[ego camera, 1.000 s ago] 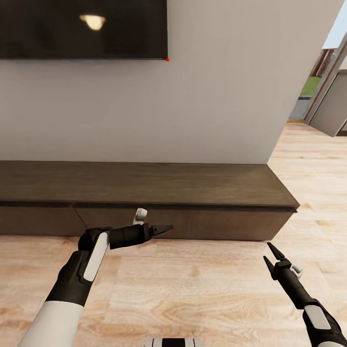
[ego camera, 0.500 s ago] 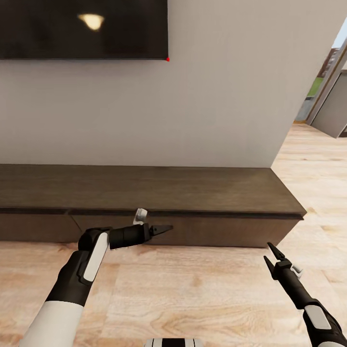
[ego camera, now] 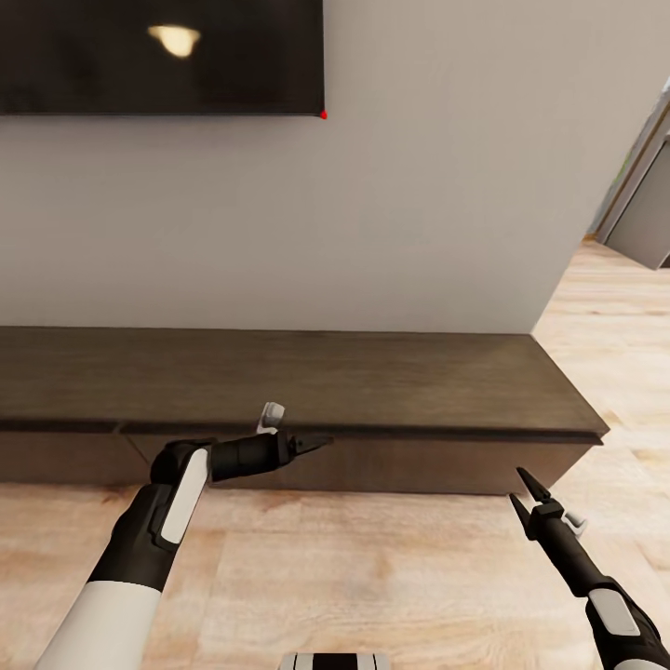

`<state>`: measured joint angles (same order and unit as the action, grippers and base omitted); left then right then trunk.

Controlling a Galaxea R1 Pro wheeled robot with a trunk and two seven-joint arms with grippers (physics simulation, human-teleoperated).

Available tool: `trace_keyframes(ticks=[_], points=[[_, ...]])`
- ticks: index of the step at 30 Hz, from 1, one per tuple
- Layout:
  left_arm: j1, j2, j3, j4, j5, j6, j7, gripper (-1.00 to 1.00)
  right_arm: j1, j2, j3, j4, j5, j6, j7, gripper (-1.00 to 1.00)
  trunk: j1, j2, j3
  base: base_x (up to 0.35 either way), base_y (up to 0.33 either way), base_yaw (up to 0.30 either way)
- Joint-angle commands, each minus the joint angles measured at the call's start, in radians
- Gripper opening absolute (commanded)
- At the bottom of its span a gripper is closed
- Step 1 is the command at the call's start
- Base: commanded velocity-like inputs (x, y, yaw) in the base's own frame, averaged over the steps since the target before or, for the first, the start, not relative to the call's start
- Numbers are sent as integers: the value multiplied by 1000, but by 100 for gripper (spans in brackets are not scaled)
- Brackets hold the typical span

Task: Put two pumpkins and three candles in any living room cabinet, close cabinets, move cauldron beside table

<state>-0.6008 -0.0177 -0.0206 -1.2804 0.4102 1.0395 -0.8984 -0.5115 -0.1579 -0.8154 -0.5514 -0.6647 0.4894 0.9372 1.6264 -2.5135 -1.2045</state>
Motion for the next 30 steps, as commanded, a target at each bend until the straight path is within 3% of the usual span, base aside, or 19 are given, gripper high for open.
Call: trace_keyframes(ticks=[1, 18, 22, 27, 30], points=[[-1, 0, 1, 0, -2, 4, -4, 100, -1, 0, -2, 1, -5, 8, 2, 100, 0, 0, -1, 195, 0, 0], [-1, -1, 0, -3, -2, 2, -4, 100, -1, -3, -1, -3, -1, 3, -7, 100, 0, 0, -1, 61, 0, 0], [-1, -1, -1, -5, -3, 1, -3, 100, -1, -5, -2, -5, 0, 4, -9, 100, 2, -1, -16, 2, 0, 0], [-1, -1, -2, -5, -3, 0, -2, 100, -1, -8, -2, -7, -1, 6, -12, 100, 2, -1, -16, 0, 0, 0], [-1, -2, -2, -5, -4, -1, -2, 100, 0, -22, -2, -7, -3, 8, -10, 100, 2, -1, -16, 0, 0, 0]])
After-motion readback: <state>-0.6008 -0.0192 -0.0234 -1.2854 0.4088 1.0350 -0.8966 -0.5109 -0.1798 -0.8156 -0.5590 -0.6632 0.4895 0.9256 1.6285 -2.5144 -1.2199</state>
